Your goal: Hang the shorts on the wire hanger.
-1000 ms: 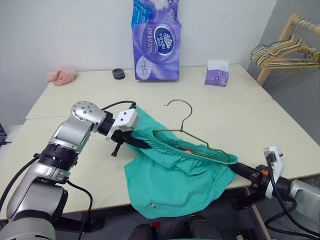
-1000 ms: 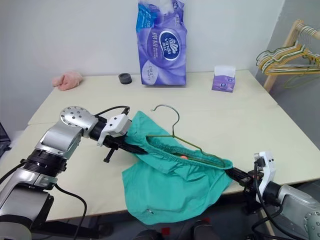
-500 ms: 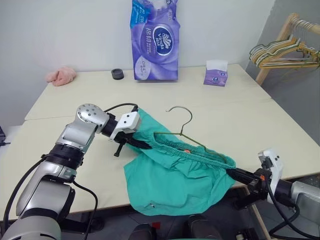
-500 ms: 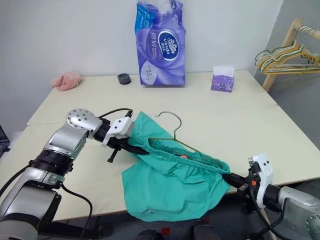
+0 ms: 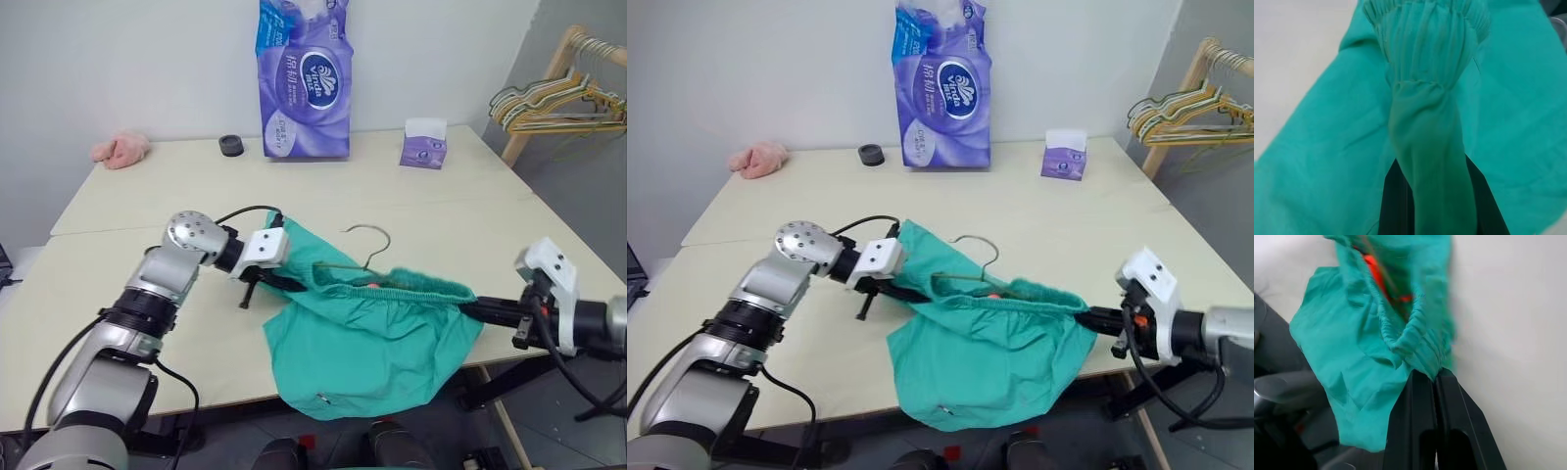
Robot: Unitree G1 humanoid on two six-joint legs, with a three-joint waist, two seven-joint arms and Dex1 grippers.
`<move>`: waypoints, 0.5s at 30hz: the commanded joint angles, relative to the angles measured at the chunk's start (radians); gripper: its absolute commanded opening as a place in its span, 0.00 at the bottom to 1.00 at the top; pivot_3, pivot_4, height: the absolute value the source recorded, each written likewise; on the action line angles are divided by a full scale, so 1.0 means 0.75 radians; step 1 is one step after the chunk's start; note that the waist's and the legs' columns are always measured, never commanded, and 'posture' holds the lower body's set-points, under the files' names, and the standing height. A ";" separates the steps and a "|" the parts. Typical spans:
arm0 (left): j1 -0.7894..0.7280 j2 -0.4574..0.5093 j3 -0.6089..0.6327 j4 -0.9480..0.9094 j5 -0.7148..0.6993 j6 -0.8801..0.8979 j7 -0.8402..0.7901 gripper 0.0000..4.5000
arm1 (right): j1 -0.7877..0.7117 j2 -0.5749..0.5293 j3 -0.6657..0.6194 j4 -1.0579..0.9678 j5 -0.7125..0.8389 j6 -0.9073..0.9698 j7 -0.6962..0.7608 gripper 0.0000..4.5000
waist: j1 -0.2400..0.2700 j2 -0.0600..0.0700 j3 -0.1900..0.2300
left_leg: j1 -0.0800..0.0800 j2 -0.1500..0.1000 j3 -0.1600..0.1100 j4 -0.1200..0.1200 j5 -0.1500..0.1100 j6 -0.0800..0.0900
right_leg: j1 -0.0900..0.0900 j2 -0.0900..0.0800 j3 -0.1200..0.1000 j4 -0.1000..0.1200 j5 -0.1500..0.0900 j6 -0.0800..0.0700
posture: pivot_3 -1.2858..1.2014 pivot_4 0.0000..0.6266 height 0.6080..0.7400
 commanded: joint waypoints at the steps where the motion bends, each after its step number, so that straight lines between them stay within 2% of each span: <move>1: 0.012 -0.023 0.020 -0.064 0.027 0.015 0.078 0.00 | -0.126 0.002 0.131 0.021 -0.072 -0.024 0.024 0.00 | 0.000 0.000 0.000 | 0.000 0.000 0.000 0.000 0.000 0.000 | 0.000 0.000 0.000 0.000 0.000 0.000 | 0.42 0.10 1.00; 4: 0.047 -0.059 0.017 -0.099 0.047 0.029 0.147 0.00 | -0.230 -0.007 0.242 0.031 -0.142 -0.029 0.060 0.00 | -0.005 0.001 0.000 | -0.001 0.000 0.000 -0.001 0.000 0.000 | -0.001 0.000 0.000 0.000 0.000 0.000 | 0.42 0.10 1.00; 9: 0.082 -0.061 0.020 -0.125 0.050 0.033 0.157 0.00 | -0.249 -0.008 0.280 0.059 -0.247 -0.059 0.091 0.00 | -0.006 0.001 0.000 | -0.001 0.000 -0.001 -0.001 0.000 0.000 | -0.001 -0.001 0.000 0.000 0.000 0.000 | 0.42 0.10 1.00; 12: 0.090 -0.065 0.020 -0.129 0.050 0.033 0.162 0.00 | -0.225 -0.029 0.268 0.064 -0.313 -0.101 0.126 0.15 | -0.006 0.002 0.000 | -0.001 0.000 -0.001 0.000 0.000 0.000 | -0.001 -0.001 -0.001 0.000 0.000 0.000 | 0.43 0.10 1.00; 15: 0.097 -0.064 0.018 -0.138 0.048 0.036 0.163 0.00 | -0.194 -0.050 0.246 0.049 -0.350 -0.125 0.158 0.36 | -0.006 0.002 0.000 | -0.001 0.000 -0.001 -0.001 0.000 0.000 | -0.001 -0.001 -0.001 0.000 0.000 0.000 | 0.42 0.11 1.00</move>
